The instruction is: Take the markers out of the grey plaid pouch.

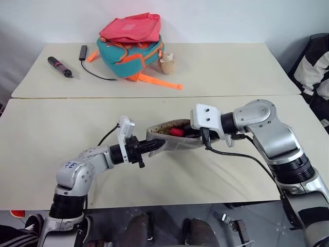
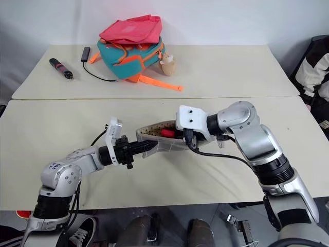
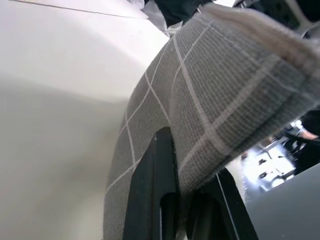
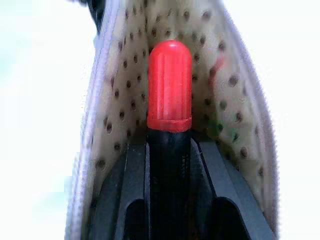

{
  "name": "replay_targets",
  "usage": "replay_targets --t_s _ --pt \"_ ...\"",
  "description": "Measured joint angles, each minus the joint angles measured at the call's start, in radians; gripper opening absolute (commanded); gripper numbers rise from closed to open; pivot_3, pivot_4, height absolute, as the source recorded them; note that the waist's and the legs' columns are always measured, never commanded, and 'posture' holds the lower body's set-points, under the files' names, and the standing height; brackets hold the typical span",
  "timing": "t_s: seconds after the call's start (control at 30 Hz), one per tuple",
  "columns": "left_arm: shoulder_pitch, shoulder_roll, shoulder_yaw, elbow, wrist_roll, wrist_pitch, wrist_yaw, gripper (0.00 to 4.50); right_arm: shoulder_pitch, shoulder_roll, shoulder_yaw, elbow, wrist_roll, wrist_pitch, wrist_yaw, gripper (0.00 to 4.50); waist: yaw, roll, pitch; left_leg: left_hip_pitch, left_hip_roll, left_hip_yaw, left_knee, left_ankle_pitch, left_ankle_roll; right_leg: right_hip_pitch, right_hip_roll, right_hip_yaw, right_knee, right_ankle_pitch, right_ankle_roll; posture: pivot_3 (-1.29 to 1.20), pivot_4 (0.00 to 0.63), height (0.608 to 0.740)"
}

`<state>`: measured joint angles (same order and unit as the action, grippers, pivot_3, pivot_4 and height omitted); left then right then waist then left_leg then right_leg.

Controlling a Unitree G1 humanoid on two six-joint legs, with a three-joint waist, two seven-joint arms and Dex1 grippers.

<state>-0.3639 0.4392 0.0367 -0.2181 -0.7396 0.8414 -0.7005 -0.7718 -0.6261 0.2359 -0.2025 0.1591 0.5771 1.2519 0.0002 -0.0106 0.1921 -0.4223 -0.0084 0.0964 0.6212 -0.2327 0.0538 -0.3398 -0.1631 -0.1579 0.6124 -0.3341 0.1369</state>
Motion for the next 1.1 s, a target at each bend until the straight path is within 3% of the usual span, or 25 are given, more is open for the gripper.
replay_targets --t_s 0.2,0.37,0.53,0.67,0.73,0.83,0.93,1.1 --pt "-0.017 0.001 -0.006 0.003 0.041 -0.047 0.0 0.0 -0.09 0.15 -0.167 -0.044 0.238 0.125 -0.113 0.63 -0.004 0.0 0.0 0.0 0.0 0.0 0.0 0.0 0.0 -0.001 0.0 0.0 0.001 0.0 0.0 0.0 0.15 0.74" --pt "-0.022 0.008 -0.006 0.027 0.063 -0.07 -0.001 0.0 -0.192 0.19 -0.273 -0.005 0.292 0.109 -0.252 0.63 0.003 0.0 0.0 0.0 0.0 0.0 -0.001 0.0 0.0 -0.001 0.0 0.0 0.0 0.0 0.0 0.0 0.15 0.74" --pt "-0.015 0.032 -0.002 0.035 0.071 -0.078 -0.015 0.0 -0.193 0.014 -0.246 0.259 0.057 -0.17 -0.347 0.63 0.004 0.0 0.0 -0.001 -0.004 0.002 -0.002 0.0 0.001 -0.002 -0.002 0.002 0.001 0.0 0.001 0.0 0.15 0.74" --pt "-0.016 0.028 -0.001 0.033 0.071 -0.079 -0.015 0.0 -0.197 -0.049 -0.249 0.382 -0.028 -0.236 -0.416 0.63 -0.005 0.0 0.0 0.0 -0.002 0.003 -0.006 0.002 0.0 -0.003 -0.001 0.002 0.0 0.0 0.001 0.0 0.15 0.74" --pt "-0.011 0.023 -0.001 0.031 0.07 -0.079 -0.015 0.0 -0.125 -0.155 -0.191 0.389 -0.101 -0.218 -0.385 0.63 -0.001 -0.001 -0.001 0.001 0.0 0.001 -0.006 0.002 0.0 -0.001 0.001 0.001 -0.002 0.0 0.0 0.0 0.15 0.74" --pt "-0.003 0.027 0.004 0.031 0.07 -0.082 -0.015 0.0 -0.003 -0.17 -0.142 0.402 -0.127 -0.14 -0.354 0.63 -0.001 0.001 0.001 0.0 -0.001 0.003 -0.006 0.002 0.001 -0.001 0.0 0.001 -0.004 0.0 0.0 0.0 0.15 0.74" --pt "-0.004 0.022 0.003 0.031 0.069 -0.082 -0.015 0.0 0.026 -0.182 -0.122 0.399 -0.136 -0.098 -0.341 0.63 -0.006 0.004 0.002 0.0 -0.001 0.005 -0.006 0.003 0.001 -0.002 -0.001 0.002 -0.003 0.0 0.0 0.0 0.15 0.74" --pt "-0.002 0.021 0.005 0.03 0.066 -0.08 -0.015 0.0 0.096 -0.289 -0.111 0.349 -0.157 -0.041 -0.258 0.63 0.004 0.004 0.002 0.001 -0.001 0.002 -0.005 0.003 0.001 0.0 -0.001 0.001 -0.003 0.0 0.0 0.0 0.15 0.74"
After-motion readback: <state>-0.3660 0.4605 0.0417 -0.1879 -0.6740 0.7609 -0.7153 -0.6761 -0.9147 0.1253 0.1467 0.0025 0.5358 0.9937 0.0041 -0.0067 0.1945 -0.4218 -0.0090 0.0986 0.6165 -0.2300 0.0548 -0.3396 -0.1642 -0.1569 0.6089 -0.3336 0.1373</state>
